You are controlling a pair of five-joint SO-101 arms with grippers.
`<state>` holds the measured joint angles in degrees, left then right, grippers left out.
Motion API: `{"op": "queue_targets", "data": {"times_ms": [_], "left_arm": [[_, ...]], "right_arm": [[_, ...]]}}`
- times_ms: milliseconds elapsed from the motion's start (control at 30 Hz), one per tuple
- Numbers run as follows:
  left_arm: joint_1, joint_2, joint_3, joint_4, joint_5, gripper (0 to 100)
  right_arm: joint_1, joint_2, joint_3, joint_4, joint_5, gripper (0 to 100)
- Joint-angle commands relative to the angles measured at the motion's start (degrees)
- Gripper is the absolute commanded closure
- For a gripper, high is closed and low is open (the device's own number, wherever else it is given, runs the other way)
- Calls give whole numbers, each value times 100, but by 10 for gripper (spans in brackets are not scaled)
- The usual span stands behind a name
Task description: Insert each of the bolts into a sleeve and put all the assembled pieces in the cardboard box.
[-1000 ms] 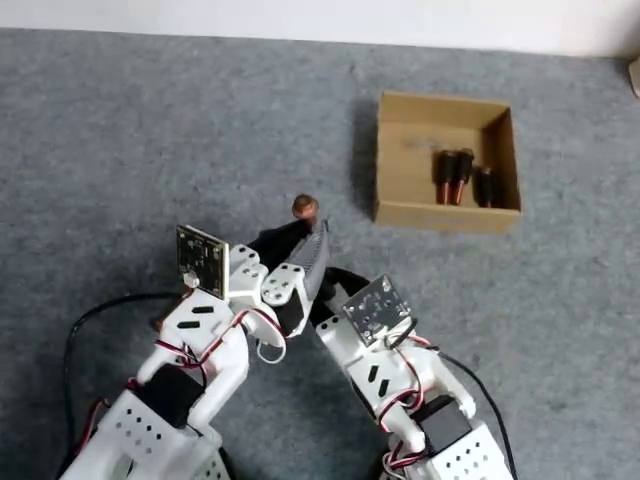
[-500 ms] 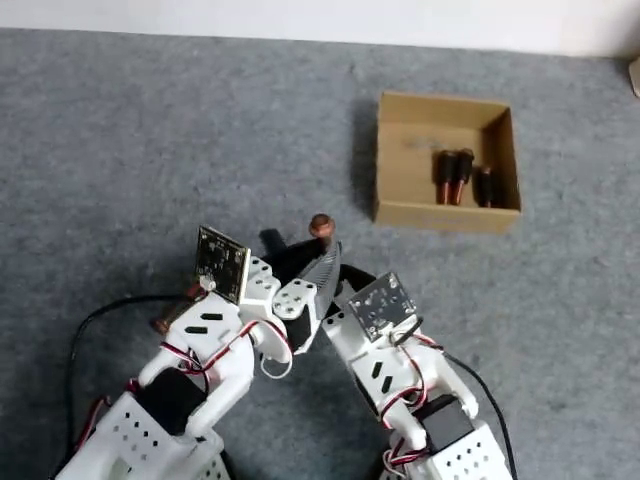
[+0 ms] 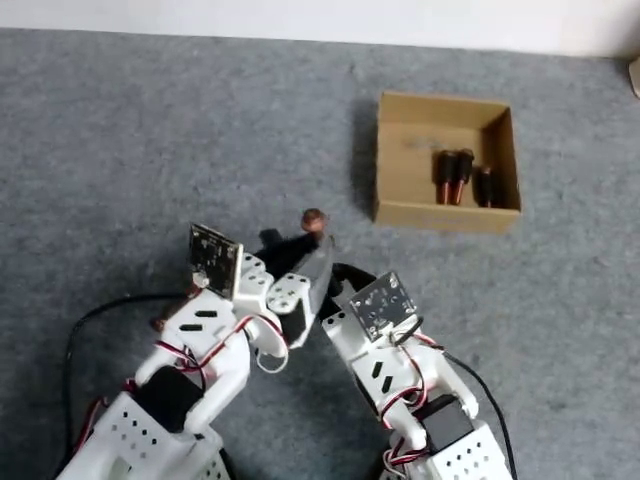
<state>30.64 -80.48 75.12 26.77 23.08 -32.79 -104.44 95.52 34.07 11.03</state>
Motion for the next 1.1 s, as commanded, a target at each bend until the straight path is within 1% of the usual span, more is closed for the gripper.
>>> {"op": "queue_targets", "data": {"times_ms": [0, 200, 433, 567, 800, 933, 1067], "left_arm": [[-66, -101, -259, -141, -35, 995], [-22, -92, -198, -114, -35, 995], [-13, -92, 295, -149, -35, 995], [-22, -48, 330, -334, -35, 995], [-4, -40, 312, -360, -26, 995], [303, -40, 321, -360, -9, 995], [330, -40, 321, -360, 0, 995]], "right_arm": [[75, -84, 31, -22, 70, 994], [84, -84, 22, -22, 70, 994], [92, -84, 4, -13, 70, 994], [92, -84, -4, 4, 70, 994], [40, -84, 13, 4, 53, 994], [-233, -84, 13, -13, 62, 994], [-127, -84, 13, -22, 62, 994]]}}
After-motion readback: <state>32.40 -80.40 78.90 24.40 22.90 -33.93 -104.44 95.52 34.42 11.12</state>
